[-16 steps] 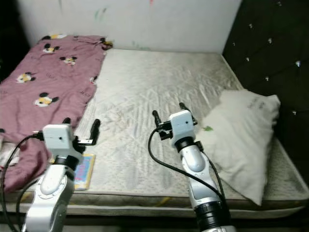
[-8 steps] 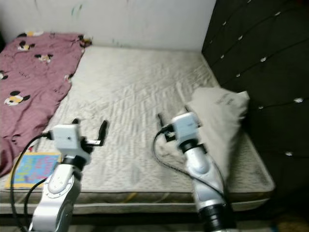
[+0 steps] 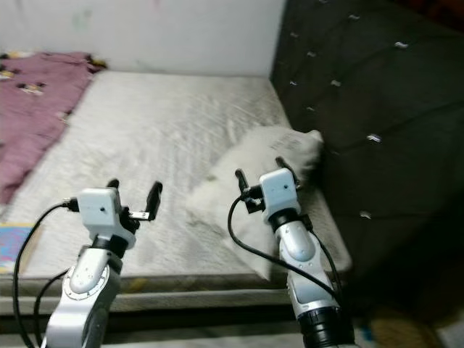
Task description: Clean up the room
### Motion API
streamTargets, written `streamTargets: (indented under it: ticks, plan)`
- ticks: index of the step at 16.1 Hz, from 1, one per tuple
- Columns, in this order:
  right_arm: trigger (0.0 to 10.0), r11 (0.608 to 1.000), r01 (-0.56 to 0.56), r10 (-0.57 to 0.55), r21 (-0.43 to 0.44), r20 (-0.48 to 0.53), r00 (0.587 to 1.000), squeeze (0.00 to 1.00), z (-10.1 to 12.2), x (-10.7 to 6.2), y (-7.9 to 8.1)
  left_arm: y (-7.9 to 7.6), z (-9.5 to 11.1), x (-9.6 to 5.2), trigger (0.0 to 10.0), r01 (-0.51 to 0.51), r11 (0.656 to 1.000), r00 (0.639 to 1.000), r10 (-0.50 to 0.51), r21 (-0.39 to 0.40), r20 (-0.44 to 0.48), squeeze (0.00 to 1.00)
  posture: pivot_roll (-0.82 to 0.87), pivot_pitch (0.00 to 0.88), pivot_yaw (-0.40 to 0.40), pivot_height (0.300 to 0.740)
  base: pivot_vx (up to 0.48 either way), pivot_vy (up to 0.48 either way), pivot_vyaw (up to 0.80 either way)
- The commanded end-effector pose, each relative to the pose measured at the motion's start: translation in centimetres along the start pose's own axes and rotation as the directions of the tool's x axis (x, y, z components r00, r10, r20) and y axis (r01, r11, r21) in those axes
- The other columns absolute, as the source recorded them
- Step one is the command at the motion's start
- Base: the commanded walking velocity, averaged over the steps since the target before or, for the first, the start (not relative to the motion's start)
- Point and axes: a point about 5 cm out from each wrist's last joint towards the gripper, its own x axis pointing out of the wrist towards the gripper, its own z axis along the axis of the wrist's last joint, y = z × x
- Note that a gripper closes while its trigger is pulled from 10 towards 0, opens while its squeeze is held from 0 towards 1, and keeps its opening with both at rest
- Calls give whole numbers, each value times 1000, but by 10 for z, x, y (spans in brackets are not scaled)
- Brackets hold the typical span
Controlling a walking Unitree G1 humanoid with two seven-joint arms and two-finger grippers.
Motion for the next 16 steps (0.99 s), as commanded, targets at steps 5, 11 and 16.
streamTargets:
  ticks: [5, 11, 16]
  plan:
    - [10000, 1000, -18, 18, -2, 23, 1000, 0, 6, 5, 6, 4, 4, 1, 10000, 7, 1000, 1000, -7, 1, 21, 0, -31, 33, -56, 740, 0, -151, 0]
    - [10000, 1000, -14, 14, -13, 28, 1000, 0, 6, 7, 6, 2, 5, 1, 10000, 34, 999, 999, -34, 20, 38, 0, -31, 29, -50, 740, 147, 0, 0]
    - [10000, 999, -21, 21, -27, 34, 999, 0, 7, 7, 8, 1, 6, 1, 10000, 42, 999, 998, -43, 21, 47, 0, -30, 29, -52, 740, 371, 0, 0]
